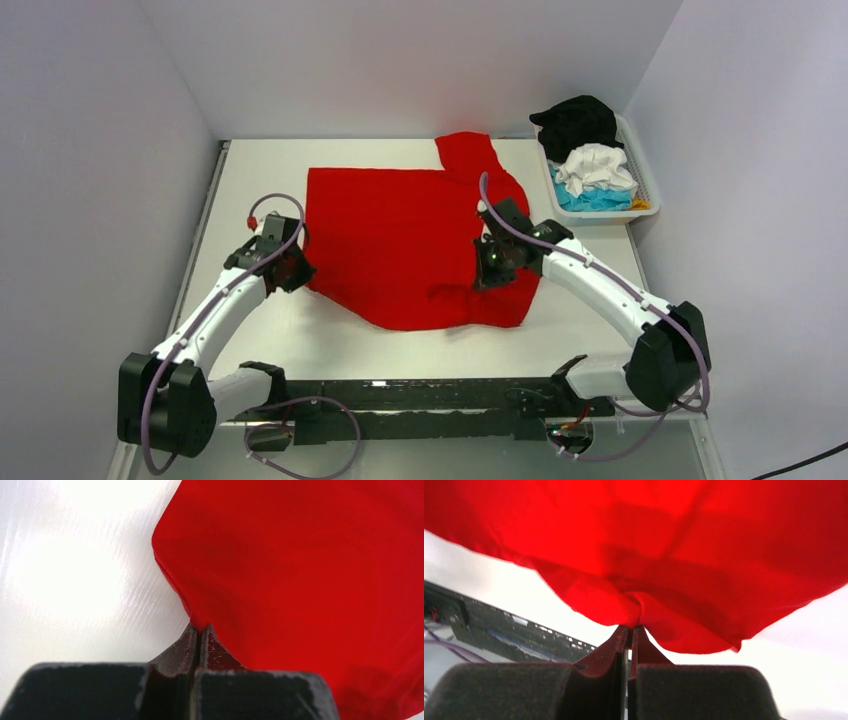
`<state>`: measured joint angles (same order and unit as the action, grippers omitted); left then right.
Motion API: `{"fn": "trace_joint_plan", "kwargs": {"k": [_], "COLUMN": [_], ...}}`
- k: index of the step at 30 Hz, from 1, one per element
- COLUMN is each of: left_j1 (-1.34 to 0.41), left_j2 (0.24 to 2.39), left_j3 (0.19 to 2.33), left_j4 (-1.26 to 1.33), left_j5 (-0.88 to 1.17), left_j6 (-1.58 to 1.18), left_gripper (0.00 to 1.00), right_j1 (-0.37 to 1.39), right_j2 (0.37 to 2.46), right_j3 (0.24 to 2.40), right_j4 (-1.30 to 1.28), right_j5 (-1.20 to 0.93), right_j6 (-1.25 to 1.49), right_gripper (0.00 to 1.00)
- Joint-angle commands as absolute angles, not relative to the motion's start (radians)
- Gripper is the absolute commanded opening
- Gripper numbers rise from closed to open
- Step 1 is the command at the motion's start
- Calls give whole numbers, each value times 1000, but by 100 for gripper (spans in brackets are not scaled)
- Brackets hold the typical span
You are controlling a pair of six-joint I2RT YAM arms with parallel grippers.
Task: Fold and stack the t-shirts
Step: Fold the flattened tshirt in 1/3 of the way
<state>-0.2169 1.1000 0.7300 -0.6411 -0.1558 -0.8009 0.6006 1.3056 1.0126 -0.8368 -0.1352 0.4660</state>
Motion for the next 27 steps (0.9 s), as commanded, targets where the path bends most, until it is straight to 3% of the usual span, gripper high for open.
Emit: {"fn": "trace_joint_plan", "kwargs": {"k": [1,10,27], "left_j1": [-187,-134,-67], "left_j2": [1152,1312,1402], "left_j3": [830,960,999], "left_j4": [-662,-672,-624], "left_j5": [-186,-174,-184], "left_j6": [-771,-754,-746], "left_gripper": [0,0,0], "right_j1": [532,430,391], "right_j2": [1341,1411,1501], "right_j3": [1104,1202,1270], "right_j4": [-791,-714,-519], "right_j5": [-88,-31,39], "right_j6": [426,379,170], "right_gripper": [0,0,0]}}
